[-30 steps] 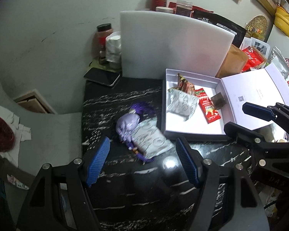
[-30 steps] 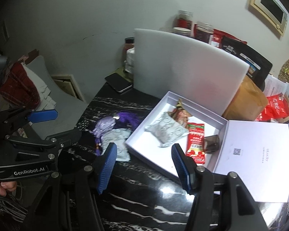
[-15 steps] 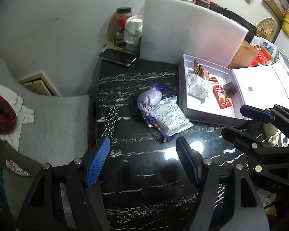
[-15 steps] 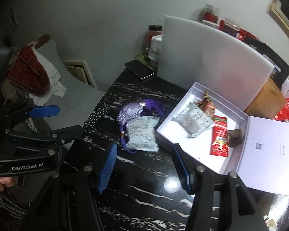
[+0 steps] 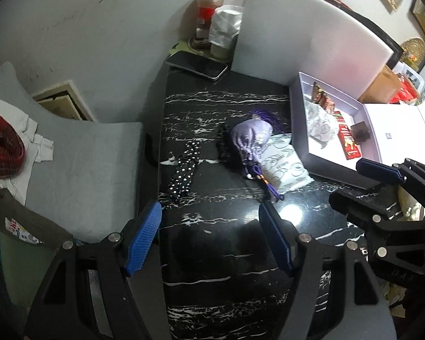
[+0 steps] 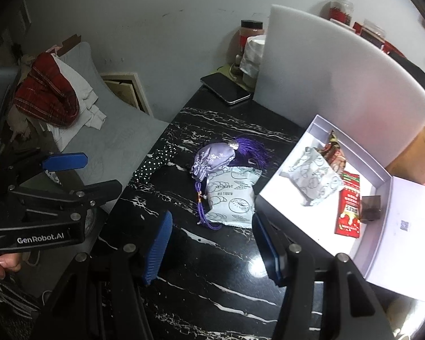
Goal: Organize objects
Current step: 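Move both tools toward the lavender pouch and polka-dot scrunchie on the table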
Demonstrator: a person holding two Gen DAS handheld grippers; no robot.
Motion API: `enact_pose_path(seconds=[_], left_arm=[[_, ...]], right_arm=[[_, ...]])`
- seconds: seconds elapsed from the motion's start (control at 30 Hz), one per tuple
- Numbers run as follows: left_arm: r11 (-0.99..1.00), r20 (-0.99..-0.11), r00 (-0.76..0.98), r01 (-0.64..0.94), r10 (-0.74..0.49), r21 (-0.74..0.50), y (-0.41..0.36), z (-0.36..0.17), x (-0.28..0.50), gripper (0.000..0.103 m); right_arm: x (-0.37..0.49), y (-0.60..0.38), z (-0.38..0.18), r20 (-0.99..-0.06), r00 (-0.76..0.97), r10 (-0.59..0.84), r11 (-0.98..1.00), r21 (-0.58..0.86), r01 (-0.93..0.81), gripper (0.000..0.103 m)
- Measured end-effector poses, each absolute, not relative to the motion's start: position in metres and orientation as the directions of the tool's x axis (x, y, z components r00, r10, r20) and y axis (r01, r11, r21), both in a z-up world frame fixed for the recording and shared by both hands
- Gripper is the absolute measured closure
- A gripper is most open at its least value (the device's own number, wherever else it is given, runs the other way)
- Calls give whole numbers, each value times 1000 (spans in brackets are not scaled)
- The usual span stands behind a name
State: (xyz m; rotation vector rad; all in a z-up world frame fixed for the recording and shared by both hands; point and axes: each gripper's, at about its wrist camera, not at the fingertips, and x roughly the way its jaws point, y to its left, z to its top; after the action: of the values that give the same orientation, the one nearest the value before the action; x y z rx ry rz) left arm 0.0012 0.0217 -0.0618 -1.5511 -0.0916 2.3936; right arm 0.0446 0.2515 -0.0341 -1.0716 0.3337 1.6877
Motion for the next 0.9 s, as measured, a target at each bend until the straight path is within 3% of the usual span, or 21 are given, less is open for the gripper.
enact_pose_path(seconds=[0.9], left_arm=[[-959,-924,-272,-165,268,-229,12,-150,-102,33]], right_arm=[[29,361,-74,-836,-58,546,-405,-203,-892,42]])
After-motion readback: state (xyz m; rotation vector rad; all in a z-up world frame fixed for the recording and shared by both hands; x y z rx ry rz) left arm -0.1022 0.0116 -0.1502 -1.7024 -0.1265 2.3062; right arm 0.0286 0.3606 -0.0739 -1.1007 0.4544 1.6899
